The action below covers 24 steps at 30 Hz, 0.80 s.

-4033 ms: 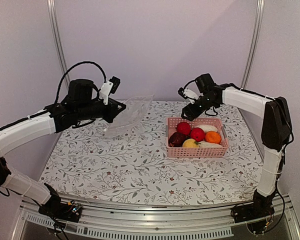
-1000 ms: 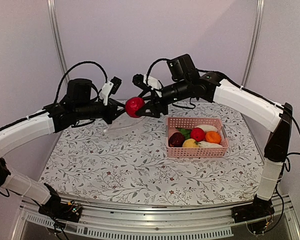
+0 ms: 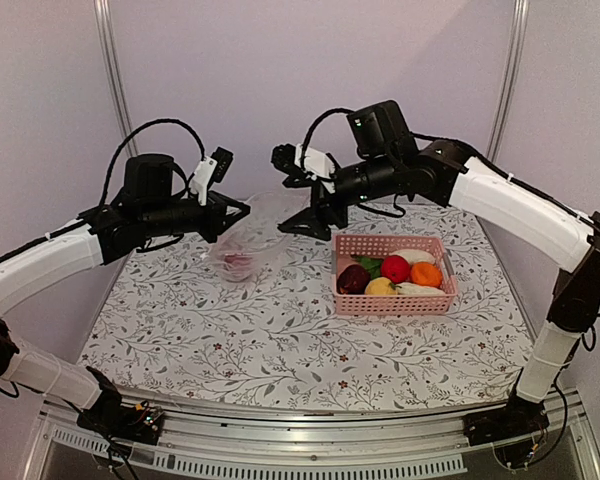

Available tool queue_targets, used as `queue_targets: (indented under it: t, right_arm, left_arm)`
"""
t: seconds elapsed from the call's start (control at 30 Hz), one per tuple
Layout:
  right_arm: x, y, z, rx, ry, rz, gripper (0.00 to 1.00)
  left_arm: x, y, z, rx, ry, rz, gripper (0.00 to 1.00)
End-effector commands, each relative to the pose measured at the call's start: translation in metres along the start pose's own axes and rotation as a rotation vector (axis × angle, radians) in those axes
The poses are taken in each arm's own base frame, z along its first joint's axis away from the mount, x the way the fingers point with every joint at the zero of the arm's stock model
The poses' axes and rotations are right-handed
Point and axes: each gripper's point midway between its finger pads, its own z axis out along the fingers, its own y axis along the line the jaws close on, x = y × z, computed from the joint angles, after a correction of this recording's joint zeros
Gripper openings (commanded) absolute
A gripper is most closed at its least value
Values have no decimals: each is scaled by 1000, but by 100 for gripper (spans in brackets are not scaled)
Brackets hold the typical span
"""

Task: Place the food in the zip-top bag and seal the zipper
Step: Place the fake fruit in the zipper food storage bag.

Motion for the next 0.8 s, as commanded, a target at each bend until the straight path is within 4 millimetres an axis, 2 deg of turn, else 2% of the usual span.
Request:
queue_targets:
  t: [0.0, 0.17, 0.27, 0.4, 0.53, 0.67, 0.77]
  right_arm:
    - [1, -11, -29, 83, 35, -34, 89]
    - [25, -20, -42, 95, 58, 28, 88]
    - [50, -32, -51, 126, 94, 66, 87]
    - [93, -47, -65, 149, 142, 157, 85]
    - [146, -54, -74, 174, 226, 260, 83]
    - [196, -50, -74, 162, 320, 348, 81]
    - [221, -42, -72, 141, 363, 409, 80]
  left_arm:
    - [0, 6, -2, -14, -12, -1, 0]
    - [1, 7, -1, -19, -9, 0, 0]
    - [3, 8, 0, -21, -5, 2, 0]
    - [2, 7, -1, -20, -6, 3, 0]
    - [3, 8, 0, -22, -2, 2, 0]
    - [5, 8, 2, -19, 3, 0, 0]
    - [6, 8, 3, -19, 8, 0, 0]
